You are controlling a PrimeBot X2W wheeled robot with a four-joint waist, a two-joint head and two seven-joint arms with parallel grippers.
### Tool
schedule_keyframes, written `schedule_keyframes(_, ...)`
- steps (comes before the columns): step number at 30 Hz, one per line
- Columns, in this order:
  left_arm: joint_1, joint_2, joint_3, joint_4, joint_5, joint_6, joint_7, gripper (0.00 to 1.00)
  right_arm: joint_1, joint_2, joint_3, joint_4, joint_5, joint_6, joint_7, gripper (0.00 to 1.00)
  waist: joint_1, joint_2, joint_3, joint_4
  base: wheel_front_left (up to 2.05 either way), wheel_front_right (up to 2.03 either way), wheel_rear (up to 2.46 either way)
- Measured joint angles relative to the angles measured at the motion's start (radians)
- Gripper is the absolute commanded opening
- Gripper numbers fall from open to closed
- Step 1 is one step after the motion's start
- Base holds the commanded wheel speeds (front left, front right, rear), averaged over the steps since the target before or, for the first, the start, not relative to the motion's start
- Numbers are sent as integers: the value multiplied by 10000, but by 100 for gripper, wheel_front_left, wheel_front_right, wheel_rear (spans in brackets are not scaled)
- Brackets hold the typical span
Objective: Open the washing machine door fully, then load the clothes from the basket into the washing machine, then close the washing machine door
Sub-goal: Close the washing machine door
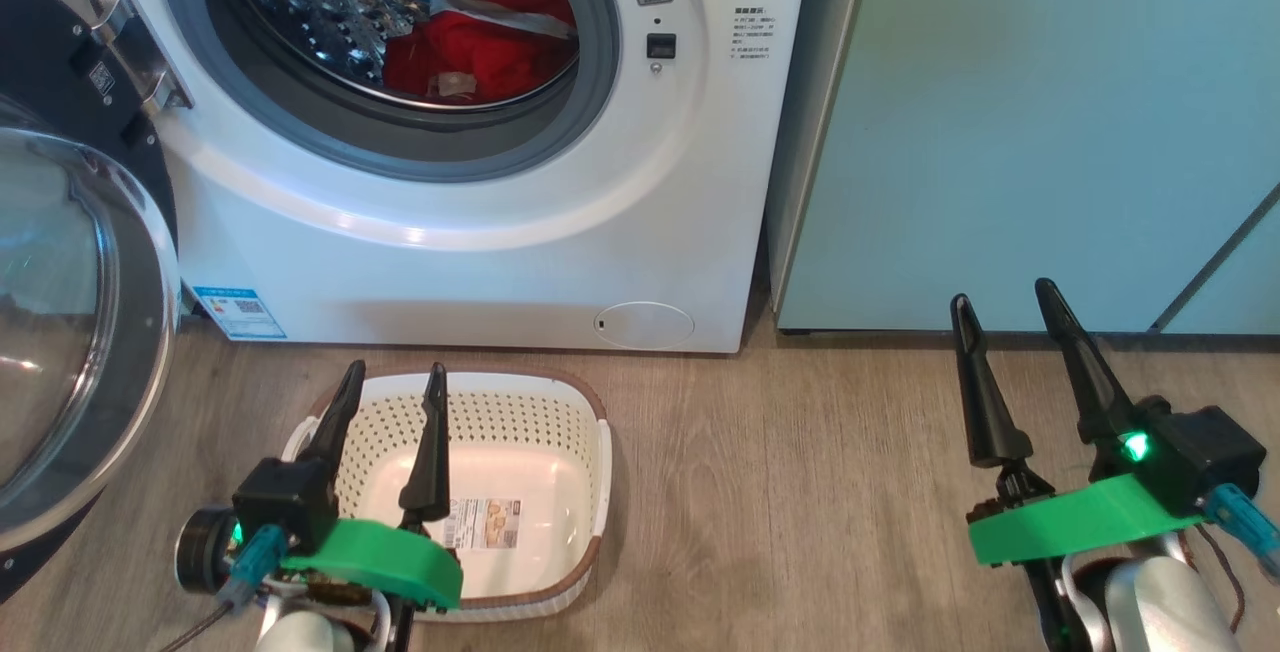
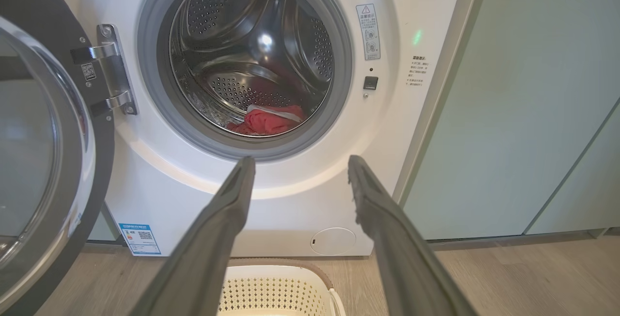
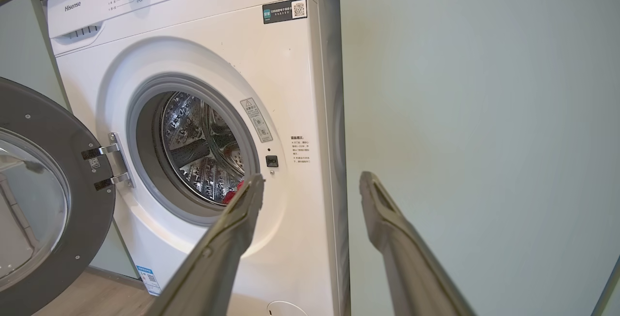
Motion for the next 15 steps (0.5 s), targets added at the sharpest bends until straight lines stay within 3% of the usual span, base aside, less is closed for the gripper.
schedule_keyframes(15,0,-12,33,-4,56,2,0,100,2,0,6,0,0,0,2,100,0,0,-46,5,0,0,0)
